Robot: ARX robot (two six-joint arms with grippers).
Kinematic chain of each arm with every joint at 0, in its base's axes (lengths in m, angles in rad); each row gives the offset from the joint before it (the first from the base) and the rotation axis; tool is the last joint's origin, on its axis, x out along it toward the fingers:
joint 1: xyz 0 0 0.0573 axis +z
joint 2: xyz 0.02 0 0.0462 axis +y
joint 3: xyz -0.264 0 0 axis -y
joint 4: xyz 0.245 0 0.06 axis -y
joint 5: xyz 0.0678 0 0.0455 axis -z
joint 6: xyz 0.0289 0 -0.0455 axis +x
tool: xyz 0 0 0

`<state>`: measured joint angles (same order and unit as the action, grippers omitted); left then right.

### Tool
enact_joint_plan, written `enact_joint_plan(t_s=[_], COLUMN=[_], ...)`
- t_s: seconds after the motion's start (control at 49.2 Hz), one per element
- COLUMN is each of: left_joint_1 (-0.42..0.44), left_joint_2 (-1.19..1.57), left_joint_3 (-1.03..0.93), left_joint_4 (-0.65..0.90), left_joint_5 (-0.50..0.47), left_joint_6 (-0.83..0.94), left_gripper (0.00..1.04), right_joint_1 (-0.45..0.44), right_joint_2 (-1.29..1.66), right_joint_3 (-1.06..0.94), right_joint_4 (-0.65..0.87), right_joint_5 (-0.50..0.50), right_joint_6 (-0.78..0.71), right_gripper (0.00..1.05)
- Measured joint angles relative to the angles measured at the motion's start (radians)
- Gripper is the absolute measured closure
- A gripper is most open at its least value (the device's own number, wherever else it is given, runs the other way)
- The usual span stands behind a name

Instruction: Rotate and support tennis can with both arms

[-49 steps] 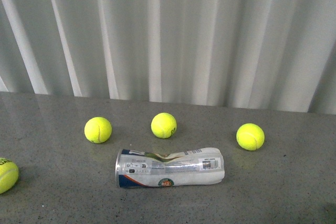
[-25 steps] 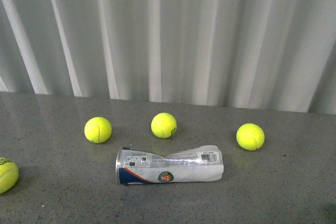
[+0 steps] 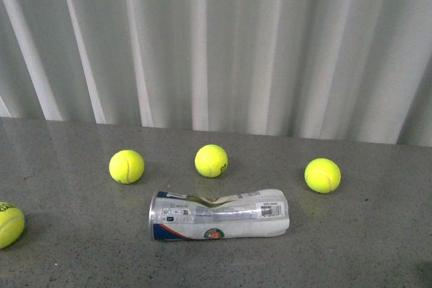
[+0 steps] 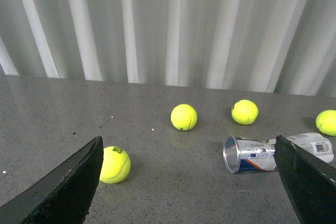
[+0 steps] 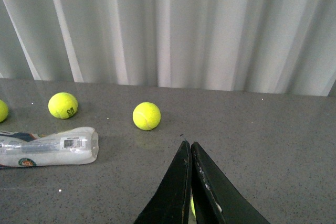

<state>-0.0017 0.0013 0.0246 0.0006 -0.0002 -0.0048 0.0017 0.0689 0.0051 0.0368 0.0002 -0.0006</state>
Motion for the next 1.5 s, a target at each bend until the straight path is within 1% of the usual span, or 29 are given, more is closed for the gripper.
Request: enact_joint_plan(t_s=[0.041, 0.264, 0.325, 0.488, 0.549, 0.61, 0.65, 0.671, 0.711, 0.732, 0.793, 1.158, 1.179, 1.219, 1.24, 1.28, 1.321, 1.361, 1.422, 1.504], left_joint_1=[0.000, 0.000, 0.000, 0.000, 0.000, 0.000, 0.000, 0.000, 0.000, 0.000, 0.000, 0.000, 0.000, 0.005, 0.009, 0.036, 0.071, 0.103, 0.147, 0.169], left_joint_2=[0.000, 0.000, 0.000, 0.000, 0.000, 0.000, 0.000, 0.000, 0.000, 0.000, 0.000, 0.000, 0.016, 0.082, 0.107, 0.233, 0.367, 0.496, 0.761, 0.971], left_joint_3=[0.000, 0.000, 0.000, 0.000, 0.000, 0.000, 0.000, 0.000, 0.000, 0.000, 0.000, 0.000, 0.006, 0.050, 0.061, 0.105, 0.142, 0.181, 0.266, 0.330], left_joint_4=[0.000, 0.000, 0.000, 0.000, 0.000, 0.000, 0.000, 0.000, 0.000, 0.000, 0.000, 0.000, -0.021, -0.127, -0.143, -0.143, -0.090, -0.009, 0.167, 0.281], left_joint_5=[0.000, 0.000, 0.000, 0.000, 0.000, 0.000, 0.000, 0.000, 0.000, 0.000, 0.000, 0.000, -0.006, -0.003, 0.005, 0.048, 0.122, 0.188, 0.317, 0.380], left_joint_6=[0.000, 0.000, 0.000, 0.000, 0.000, 0.000, 0.000, 0.000, 0.000, 0.000, 0.000, 0.000, -0.018, -0.101, -0.111, -0.195, -0.266, -0.301, -0.325, -0.327], left_gripper=[0.07, 0.07, 0.07, 0.07, 0.07, 0.07, 0.07, 0.07, 0.07, 0.07, 0.07, 0.07, 0.07, 0.07, 0.07, 0.07, 0.07, 0.07, 0.07, 0.07], right_joint_1=[0.000, 0.000, 0.000, 0.000, 0.000, 0.000, 0.000, 0.000, 0.000, 0.000, 0.000, 0.000, 0.000, 0.000, 0.000, 0.000, 0.000, 0.000, 0.000, 0.000], right_joint_2=[-0.051, -0.064, -0.064, -0.064, -0.064, -0.064, -0.064, -0.064, -0.064, -0.064, -0.064, -0.064, -0.064, -0.064, -0.064, -0.063, -0.064, -0.065, -0.065, -0.065], right_joint_3=[0.000, 0.000, 0.000, 0.000, 0.000, 0.000, 0.000, 0.000, 0.000, 0.000, 0.000, 0.000, 0.000, 0.000, 0.000, 0.000, 0.000, 0.000, 0.000, 0.000], right_joint_4=[-0.031, -0.035, -0.035, -0.035, -0.036, -0.036, -0.036, -0.036, -0.036, -0.036, -0.036, -0.036, -0.036, -0.036, -0.036, -0.036, -0.036, -0.036, -0.036, -0.036], right_joint_5=[0.000, -0.001, -0.002, -0.001, -0.001, -0.001, -0.001, -0.001, -0.001, -0.001, -0.001, -0.001, -0.001, -0.001, -0.001, -0.001, -0.002, -0.002, -0.002, -0.001], right_joint_6=[0.000, 0.000, -0.001, -0.001, -0.001, -0.001, -0.001, -0.001, 0.000, 0.001, 0.000, 0.000, 0.000, 0.000, 0.000, 0.000, 0.000, 0.000, 0.000, 0.000], right_gripper=[1.01, 1.01, 0.89, 0.50, 0.40, 0.26, 0.18, 0.17, 0.07, 0.05, 0.08, 0.07, 0.07, 0.07, 0.07, 0.07, 0.07, 0.07, 0.07, 0.07])
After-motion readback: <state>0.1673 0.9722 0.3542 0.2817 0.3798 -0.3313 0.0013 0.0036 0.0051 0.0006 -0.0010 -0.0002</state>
